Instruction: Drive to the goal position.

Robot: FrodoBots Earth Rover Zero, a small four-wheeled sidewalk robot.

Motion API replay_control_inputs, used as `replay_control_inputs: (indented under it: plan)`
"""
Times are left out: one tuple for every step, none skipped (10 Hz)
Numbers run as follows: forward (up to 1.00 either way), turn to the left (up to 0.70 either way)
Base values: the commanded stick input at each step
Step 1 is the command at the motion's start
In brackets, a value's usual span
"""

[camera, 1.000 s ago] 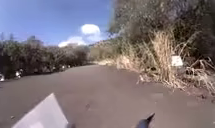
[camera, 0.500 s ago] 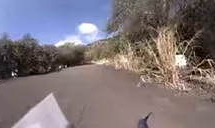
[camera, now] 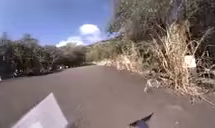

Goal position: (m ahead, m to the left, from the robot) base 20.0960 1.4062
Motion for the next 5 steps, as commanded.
replay_control_inputs:
  plan:
    - [0.50,0.00]
    - [0.50,0.00]
    - [0.50,0.00]
    - [0.50,0.00]
    - [0.50,0.00]
